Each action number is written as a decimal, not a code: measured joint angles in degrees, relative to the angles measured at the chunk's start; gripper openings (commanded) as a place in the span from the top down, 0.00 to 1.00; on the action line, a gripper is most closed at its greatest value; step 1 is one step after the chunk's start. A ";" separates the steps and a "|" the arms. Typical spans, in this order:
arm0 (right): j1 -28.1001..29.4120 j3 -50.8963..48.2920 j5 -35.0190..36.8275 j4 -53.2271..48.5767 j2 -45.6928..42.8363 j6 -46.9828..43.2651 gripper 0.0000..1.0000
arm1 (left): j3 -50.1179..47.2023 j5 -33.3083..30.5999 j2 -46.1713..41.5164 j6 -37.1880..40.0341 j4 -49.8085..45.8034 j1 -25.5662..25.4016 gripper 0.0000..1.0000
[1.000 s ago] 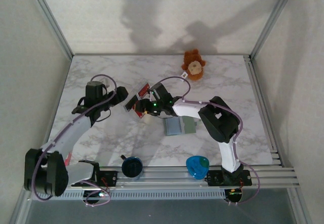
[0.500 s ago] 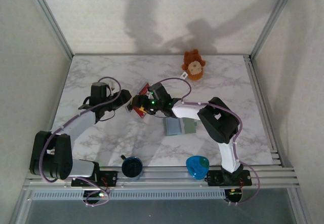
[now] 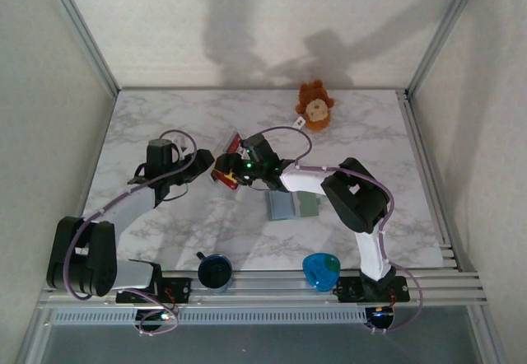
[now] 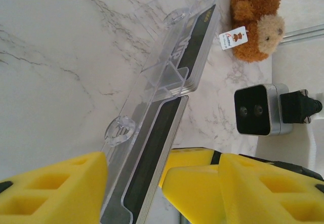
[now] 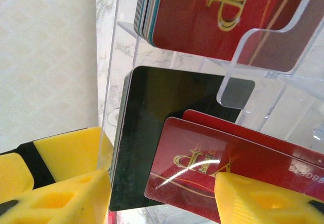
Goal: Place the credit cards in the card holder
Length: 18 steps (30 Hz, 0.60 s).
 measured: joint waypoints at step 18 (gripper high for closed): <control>-0.68 -1.44 -3.91 5.46 0.00 2.23 0.52 | -0.13 -0.04 -0.70 -0.35 -1.99 0.00 0.48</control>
